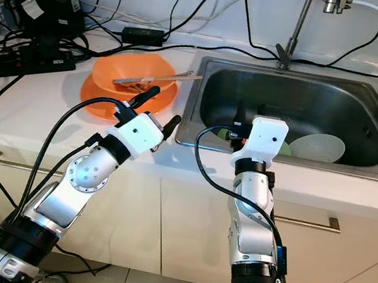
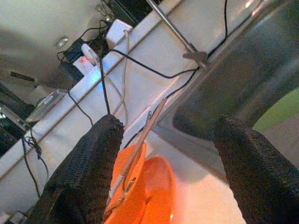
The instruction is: Kitchen organization
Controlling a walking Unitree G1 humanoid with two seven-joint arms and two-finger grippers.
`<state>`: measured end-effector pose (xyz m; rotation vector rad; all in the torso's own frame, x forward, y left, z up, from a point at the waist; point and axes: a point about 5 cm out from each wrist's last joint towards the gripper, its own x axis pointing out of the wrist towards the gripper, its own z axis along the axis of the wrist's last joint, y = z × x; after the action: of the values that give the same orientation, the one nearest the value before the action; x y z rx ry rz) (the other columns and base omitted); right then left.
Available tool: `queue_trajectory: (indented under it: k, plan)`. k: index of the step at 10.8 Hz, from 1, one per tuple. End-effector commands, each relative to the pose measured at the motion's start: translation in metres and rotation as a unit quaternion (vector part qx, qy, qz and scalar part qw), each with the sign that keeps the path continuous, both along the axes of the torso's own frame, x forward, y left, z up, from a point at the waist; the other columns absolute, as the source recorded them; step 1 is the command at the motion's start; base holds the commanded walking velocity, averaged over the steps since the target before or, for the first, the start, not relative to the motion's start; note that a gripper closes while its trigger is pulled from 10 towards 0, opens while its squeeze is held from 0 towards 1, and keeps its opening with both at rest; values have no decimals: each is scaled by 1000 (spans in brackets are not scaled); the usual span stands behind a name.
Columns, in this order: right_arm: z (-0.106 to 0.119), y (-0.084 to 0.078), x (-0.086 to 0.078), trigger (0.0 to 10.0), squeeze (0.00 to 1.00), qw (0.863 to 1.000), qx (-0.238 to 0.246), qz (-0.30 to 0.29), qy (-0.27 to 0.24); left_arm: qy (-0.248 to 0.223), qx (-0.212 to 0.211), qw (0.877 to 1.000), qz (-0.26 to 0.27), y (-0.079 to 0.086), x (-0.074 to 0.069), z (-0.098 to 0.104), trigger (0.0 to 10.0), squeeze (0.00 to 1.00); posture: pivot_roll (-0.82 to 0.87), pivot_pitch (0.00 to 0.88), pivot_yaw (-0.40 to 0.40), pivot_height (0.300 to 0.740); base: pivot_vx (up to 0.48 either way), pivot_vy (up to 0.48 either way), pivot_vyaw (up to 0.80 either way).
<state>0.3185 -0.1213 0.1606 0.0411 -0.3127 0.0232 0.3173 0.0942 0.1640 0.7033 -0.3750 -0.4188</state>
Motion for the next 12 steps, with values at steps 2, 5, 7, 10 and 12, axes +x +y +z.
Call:
queue_trajectory:
  k: [2,5,7,10,12]
  plan:
    - [2,0,1,10000,0,1000,-1,-2,-5,-8,18,999,26,4,7,4,10000,0,41,0,58,740,0,0,0]
    - [2,1,1,10000,0,1000,-2,-1,-3,-12,29,997,75,14,13,5,10000,0,45,0,54,740,0,0,0]
    - [2,2,2,10000,0,1000,-2,2,-2,-7,57,994,97,18,19,2,10000,0,44,0,54,740,0,0,0]
    - [2,1,2,10000,0,1000,-3,-1,-3,-4,78,991,110,17,25,2,10000,0,36,0,57,740,0,0,0]
    - [2,1,3,10000,0,1000,-3,-1,-4,-3,79,990,119,17,25,1,10000,0,36,0,58,740,0,0,0]
